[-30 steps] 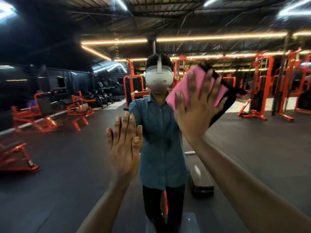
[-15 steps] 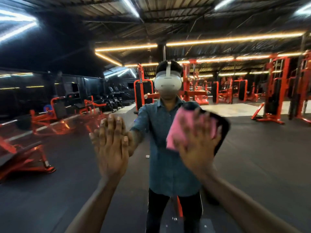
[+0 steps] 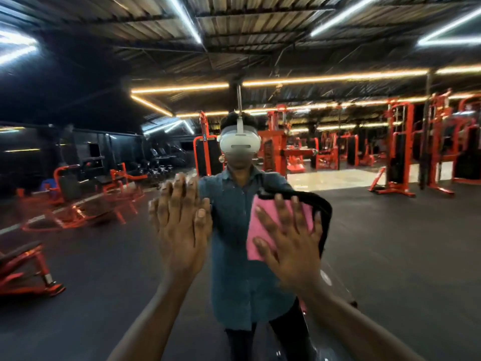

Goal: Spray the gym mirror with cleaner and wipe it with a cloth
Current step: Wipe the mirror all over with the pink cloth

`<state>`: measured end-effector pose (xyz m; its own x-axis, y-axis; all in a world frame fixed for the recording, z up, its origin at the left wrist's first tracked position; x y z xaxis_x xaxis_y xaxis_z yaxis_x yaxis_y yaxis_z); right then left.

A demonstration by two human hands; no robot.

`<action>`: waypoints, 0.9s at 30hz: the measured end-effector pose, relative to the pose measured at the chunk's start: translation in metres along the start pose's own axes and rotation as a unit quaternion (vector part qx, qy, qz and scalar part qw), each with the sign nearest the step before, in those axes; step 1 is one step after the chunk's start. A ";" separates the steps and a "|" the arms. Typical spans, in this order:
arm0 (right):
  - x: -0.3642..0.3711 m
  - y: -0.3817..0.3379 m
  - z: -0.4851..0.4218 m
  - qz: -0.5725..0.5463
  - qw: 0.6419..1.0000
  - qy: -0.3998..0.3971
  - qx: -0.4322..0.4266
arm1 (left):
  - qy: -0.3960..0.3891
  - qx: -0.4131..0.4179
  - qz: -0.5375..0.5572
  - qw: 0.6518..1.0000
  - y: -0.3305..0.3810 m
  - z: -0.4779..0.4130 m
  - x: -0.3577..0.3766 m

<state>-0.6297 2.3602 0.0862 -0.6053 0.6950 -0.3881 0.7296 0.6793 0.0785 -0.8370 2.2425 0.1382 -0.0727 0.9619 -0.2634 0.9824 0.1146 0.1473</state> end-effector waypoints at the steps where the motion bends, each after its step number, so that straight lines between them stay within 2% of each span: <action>1: -0.004 0.010 -0.005 0.005 1.000 0.005 0.027 | -0.002 0.001 -0.007 1.000 -0.006 0.000 -0.002; 3: -0.018 0.023 -0.039 0.016 0.993 0.031 0.117 | -0.013 0.014 -0.012 1.000 -0.013 -0.002 -0.005; 5: -0.036 0.026 -0.095 0.015 0.974 0.089 0.209 | -0.021 0.018 -0.007 1.000 -0.014 -0.003 -0.008; 8: -0.050 0.004 -0.166 0.009 0.961 0.121 0.250 | -0.030 0.017 0.019 0.999 -0.014 -0.002 -0.014; 11: -0.038 -0.049 -0.169 0.022 0.986 0.090 0.138 | -0.031 0.031 0.029 0.999 -0.019 -0.003 -0.021; 14: -0.011 -0.092 -0.106 -0.015 1.000 0.013 -0.013 | 0.000 0.016 0.052 0.999 -0.034 0.002 -0.032; 16: 0.006 -0.094 -0.057 -0.044 0.998 -0.022 -0.041 | 0.015 -0.004 0.056 0.998 -0.051 0.007 -0.039; 19: 0.013 -0.072 -0.018 -0.025 0.999 -0.021 0.016 | 0.008 -0.031 0.034 0.999 -0.078 0.016 -0.049; 21: 0.004 -0.059 -0.029 -0.006 0.995 0.003 0.096 | 0.005 -0.046 0.016 0.999 -0.094 0.016 -0.053; 24: -0.014 -0.059 -0.092 0.003 0.973 0.069 0.222 | -0.004 -0.048 0.000 0.999 -0.111 0.011 -0.057; 27: -0.024 -0.083 -0.159 -0.011 0.964 0.101 0.246 | -0.021 -0.029 0.006 0.999 -0.117 0.009 -0.061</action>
<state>-0.7268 2.3248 0.2351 -0.6351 0.7478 -0.1935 0.7490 0.5348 -0.3912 -0.9457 2.1683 0.1284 -0.0532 0.9522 -0.3009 0.9714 0.1192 0.2053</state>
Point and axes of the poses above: each hand's wrist, its own z-axis away from the middle knuckle, its own x-axis out of the palm, y = z × x, the point moved 1 cm from there along -z, towards the middle knuckle, and after that the axes turned 1 degree about -y, right-handed, at the moved point
